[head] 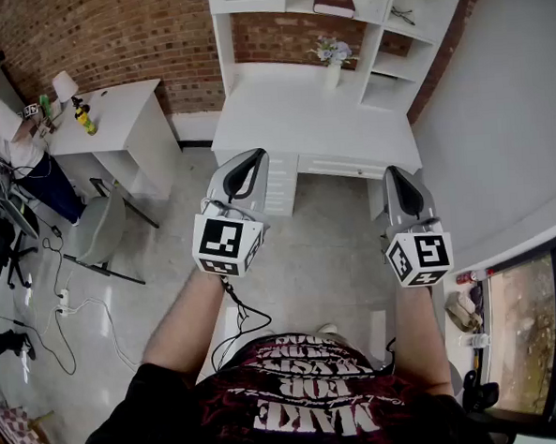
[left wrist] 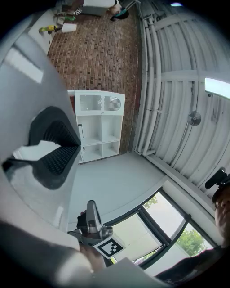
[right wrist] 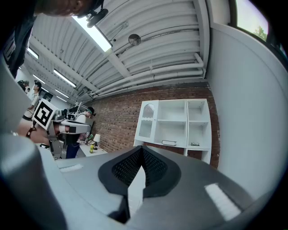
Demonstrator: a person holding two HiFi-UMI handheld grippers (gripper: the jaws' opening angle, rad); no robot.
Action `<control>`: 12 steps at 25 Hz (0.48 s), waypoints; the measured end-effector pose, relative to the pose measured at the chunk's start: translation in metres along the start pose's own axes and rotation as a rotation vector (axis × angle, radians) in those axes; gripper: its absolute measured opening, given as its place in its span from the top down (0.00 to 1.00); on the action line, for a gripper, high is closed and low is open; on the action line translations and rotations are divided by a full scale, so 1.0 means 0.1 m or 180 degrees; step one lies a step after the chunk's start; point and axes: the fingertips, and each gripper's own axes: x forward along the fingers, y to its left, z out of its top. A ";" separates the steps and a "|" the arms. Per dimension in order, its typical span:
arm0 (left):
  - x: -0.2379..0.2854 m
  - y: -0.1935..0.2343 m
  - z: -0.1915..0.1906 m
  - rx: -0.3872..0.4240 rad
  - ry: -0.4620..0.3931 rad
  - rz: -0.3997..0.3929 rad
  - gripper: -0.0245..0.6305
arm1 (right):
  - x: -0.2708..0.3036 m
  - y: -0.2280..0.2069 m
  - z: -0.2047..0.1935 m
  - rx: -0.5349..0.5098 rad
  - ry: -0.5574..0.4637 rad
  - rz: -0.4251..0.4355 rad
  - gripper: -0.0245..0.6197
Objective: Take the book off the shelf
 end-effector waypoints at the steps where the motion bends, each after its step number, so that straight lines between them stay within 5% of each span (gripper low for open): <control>1: -0.03 0.01 -0.02 -0.0001 0.0008 -0.0006 0.96 | -0.01 0.04 -0.01 0.0016 0.0007 0.0018 0.93; 12: -0.26 0.28 -0.14 -0.0123 0.0064 0.0055 0.96 | -0.19 0.26 -0.11 0.0138 0.0077 0.0068 0.93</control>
